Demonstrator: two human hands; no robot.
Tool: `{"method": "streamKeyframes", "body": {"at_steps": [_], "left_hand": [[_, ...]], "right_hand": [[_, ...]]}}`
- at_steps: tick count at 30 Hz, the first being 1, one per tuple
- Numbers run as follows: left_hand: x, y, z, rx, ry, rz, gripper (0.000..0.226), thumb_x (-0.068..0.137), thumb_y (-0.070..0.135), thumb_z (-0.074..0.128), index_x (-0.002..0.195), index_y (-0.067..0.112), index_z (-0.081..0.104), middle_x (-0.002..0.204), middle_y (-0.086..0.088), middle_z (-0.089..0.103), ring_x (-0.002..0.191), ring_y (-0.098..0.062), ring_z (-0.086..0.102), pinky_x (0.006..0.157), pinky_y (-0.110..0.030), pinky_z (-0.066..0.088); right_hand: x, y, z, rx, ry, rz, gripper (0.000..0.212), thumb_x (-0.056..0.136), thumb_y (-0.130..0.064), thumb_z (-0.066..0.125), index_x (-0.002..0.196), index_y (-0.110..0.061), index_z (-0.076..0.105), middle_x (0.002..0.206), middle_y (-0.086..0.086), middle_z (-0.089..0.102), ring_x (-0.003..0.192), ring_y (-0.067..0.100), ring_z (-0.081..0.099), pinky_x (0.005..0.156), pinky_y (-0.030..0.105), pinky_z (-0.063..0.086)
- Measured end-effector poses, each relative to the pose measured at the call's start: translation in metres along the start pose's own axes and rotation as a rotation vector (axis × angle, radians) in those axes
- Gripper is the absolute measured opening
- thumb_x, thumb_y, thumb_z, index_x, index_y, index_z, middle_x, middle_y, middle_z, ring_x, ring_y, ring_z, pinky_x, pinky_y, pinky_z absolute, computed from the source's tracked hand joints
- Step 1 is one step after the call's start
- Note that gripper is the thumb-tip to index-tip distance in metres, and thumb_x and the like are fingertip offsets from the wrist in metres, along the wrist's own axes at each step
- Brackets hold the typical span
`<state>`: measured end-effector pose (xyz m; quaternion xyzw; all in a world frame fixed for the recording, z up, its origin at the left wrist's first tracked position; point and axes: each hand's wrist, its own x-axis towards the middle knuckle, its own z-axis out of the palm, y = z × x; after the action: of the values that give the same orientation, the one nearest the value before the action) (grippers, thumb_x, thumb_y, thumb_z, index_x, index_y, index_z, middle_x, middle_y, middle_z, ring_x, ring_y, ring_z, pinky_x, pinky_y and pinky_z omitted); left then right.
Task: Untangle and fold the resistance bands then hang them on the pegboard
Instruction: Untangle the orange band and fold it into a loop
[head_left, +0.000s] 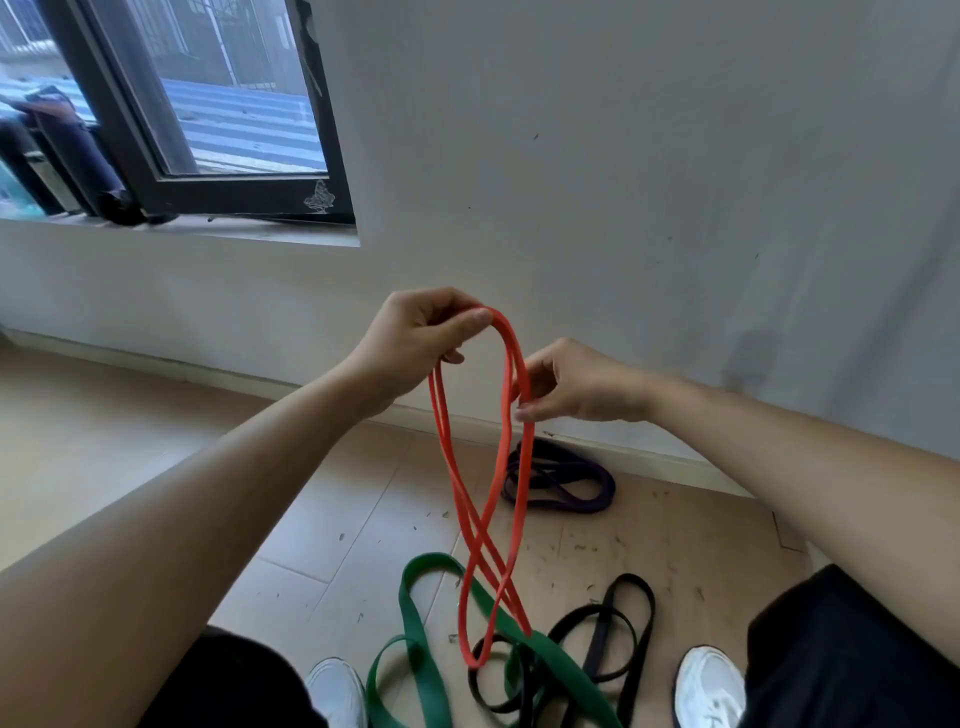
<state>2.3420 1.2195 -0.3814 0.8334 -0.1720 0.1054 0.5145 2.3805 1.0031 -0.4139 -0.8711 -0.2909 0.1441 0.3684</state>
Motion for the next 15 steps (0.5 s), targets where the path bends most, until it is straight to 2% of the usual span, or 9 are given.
{"method": "streamKeyframes", "body": {"at_steps": [2,4,9,14,15], "left_hand": [[0.0,-0.002,-0.007,-0.019,0.051,-0.007,0.009,0.098,0.022,0.064,0.097,0.021,0.073,0.088,-0.012,0.068,0.073,-0.009,0.062,0.073,-0.027,0.06],[-0.001,-0.004,-0.013,-0.032,0.086,-0.015,0.01,0.098,0.021,0.064,0.099,0.019,0.074,0.081,-0.004,0.065,0.069,-0.006,0.059,0.071,-0.025,0.058],[-0.003,-0.009,-0.032,-0.057,0.161,-0.049,0.013,0.097,0.024,0.065,0.099,0.014,0.075,0.067,0.006,0.057,0.058,-0.005,0.048,0.056,-0.022,0.044],[-0.008,-0.018,-0.051,0.028,0.152,-0.113,0.015,0.095,0.024,0.067,0.099,0.012,0.075,0.069,0.002,0.059,0.054,-0.001,0.049,0.05,-0.014,0.041],[-0.01,-0.022,-0.053,0.043,0.137,-0.133,0.015,0.095,0.023,0.067,0.099,0.011,0.075,0.07,0.002,0.059,0.054,-0.001,0.049,0.05,-0.013,0.041]], "right_hand": [[0.003,0.005,0.005,-0.005,-0.019,0.046,0.008,0.089,-0.016,0.076,0.095,-0.01,0.077,0.083,0.001,0.074,0.074,0.014,0.069,0.069,0.027,0.057],[0.006,0.009,0.008,0.013,-0.018,0.077,0.007,0.09,-0.015,0.075,0.092,-0.008,0.076,0.079,0.0,0.071,0.069,0.008,0.065,0.067,0.021,0.051],[0.01,0.019,0.006,0.009,-0.027,0.095,0.006,0.088,-0.013,0.076,0.088,-0.01,0.072,0.082,0.003,0.069,0.075,0.012,0.065,0.067,0.024,0.052],[0.011,0.025,-0.013,0.036,0.101,0.123,0.004,0.089,-0.008,0.072,0.088,-0.011,0.069,0.077,-0.002,0.067,0.065,0.003,0.064,0.059,0.019,0.05],[0.012,0.028,-0.016,0.04,0.145,0.117,0.004,0.089,-0.008,0.072,0.09,-0.011,0.07,0.078,-0.002,0.067,0.066,0.005,0.064,0.062,0.021,0.052]]}}
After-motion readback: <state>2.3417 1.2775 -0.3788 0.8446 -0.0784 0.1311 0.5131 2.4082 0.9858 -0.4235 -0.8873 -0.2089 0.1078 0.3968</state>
